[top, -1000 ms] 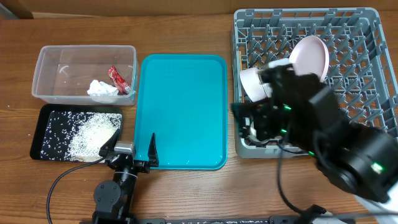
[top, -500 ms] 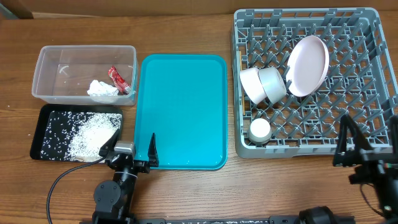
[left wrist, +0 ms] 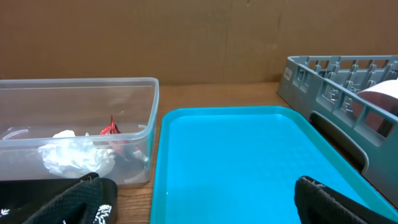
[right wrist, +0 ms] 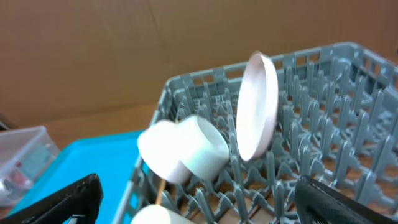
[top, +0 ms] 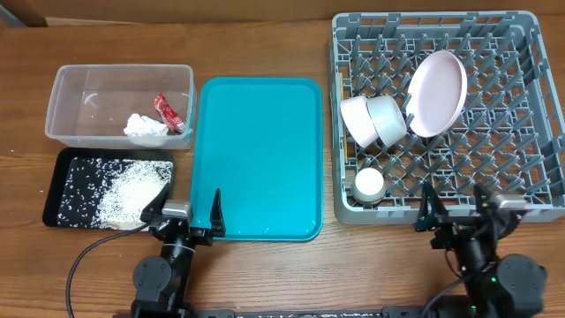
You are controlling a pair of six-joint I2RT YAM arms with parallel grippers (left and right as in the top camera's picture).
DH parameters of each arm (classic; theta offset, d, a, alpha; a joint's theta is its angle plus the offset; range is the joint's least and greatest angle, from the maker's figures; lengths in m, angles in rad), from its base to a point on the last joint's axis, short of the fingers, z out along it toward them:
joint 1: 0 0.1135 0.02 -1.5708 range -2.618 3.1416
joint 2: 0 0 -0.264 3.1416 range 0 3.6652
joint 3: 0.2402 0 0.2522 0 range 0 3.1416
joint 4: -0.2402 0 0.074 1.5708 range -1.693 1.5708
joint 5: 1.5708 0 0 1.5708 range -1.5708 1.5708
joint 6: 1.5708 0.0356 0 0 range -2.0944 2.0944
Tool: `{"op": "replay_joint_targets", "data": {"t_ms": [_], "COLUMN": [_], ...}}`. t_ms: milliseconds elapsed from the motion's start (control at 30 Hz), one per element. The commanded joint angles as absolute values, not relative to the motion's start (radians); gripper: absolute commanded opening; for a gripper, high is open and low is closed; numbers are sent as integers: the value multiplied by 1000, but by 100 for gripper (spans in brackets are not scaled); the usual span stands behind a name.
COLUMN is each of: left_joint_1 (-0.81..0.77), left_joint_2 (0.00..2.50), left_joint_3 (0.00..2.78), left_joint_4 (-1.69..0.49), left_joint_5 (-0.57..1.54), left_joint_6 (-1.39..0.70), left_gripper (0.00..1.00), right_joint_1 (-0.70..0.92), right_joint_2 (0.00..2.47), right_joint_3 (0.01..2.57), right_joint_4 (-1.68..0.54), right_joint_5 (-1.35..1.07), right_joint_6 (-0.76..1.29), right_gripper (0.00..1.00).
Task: Sort waste into correct bins and load items into the dishwasher
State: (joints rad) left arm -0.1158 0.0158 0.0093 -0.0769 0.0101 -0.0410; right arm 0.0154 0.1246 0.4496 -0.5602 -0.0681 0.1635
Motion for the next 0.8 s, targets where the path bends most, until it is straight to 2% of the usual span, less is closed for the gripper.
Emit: {"op": "replay_joint_targets", "data": {"t_ms": [0,67,300,767], "left_joint_1": [-111,-111,-111,-111], "left_joint_2": [13,13,13,13], "left_joint_3": [5,5,5,5], "left_joint_4": [-77,-77,-77,-77], "left_joint_5": [-3,-3,-3,-3], "left_joint_6": [-22,-22,-22,-22], "left_gripper": [100,100,100,100], "right_joint_1": [-17,-24,-29,-28], "right_joint_2": [32,1,3,3], "right_joint_3": [327,268,21,8], "right_joint_4": [-501,-451,-70,-68], "right_joint_5": [-136,-141,-141,-133], "right_joint_6": [160,160,160,160], "right_gripper": [100,100,100,100]}}
